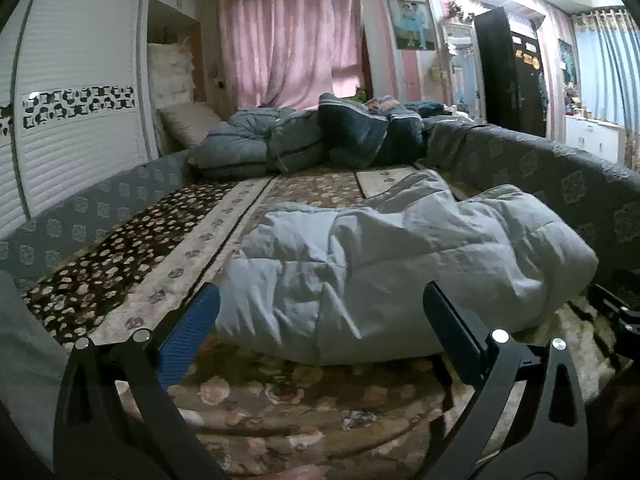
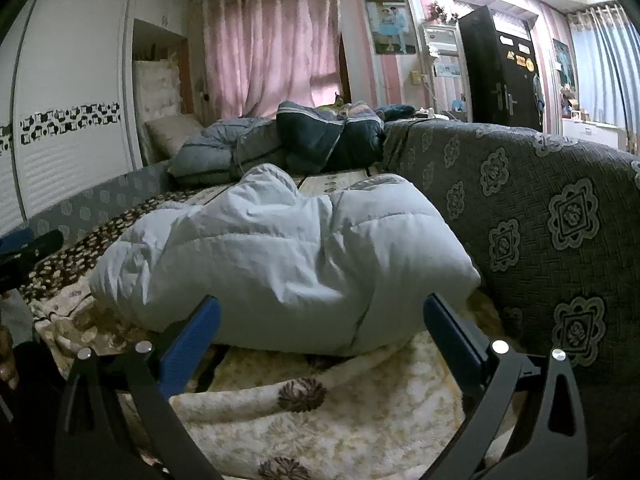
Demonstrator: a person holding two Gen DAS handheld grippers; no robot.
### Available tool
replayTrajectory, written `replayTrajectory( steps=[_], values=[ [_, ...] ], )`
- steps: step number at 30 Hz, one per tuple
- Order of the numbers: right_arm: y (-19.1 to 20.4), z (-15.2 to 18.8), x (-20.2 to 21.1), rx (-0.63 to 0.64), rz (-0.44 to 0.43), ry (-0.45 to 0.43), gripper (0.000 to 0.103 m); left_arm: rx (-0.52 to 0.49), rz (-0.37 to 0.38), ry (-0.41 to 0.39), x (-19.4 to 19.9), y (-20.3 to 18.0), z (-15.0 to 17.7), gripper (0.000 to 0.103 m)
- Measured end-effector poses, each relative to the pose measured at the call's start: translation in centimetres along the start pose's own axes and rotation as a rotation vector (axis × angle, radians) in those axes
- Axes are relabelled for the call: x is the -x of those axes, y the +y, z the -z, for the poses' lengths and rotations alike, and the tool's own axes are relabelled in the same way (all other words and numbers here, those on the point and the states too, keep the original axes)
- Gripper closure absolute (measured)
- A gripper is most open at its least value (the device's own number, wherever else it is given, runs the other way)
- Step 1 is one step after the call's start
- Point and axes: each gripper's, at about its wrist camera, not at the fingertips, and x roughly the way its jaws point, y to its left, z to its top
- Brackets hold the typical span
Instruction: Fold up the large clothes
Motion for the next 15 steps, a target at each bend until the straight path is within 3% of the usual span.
replayTrajectory(
  steps=[5,10,15],
  values=[
    [0.5,0.1,0.3,0.028,0.032,-0.013,0.002,0.001,0.018,-0.004,-0.8,0.4,-0.1,0.003],
    [0.3,-0.3,1.2,0.036,0.111,-0.059,0.002,0.023,0.105,0.000,-1.1,0.1,-0.4,0.003],
    [0.3,-0.3,0.7,0.040,0.117,-0.031,0.002,0.024,0.113,-0.027,-0.5,-0.4,-0.6,0.003]
  ],
)
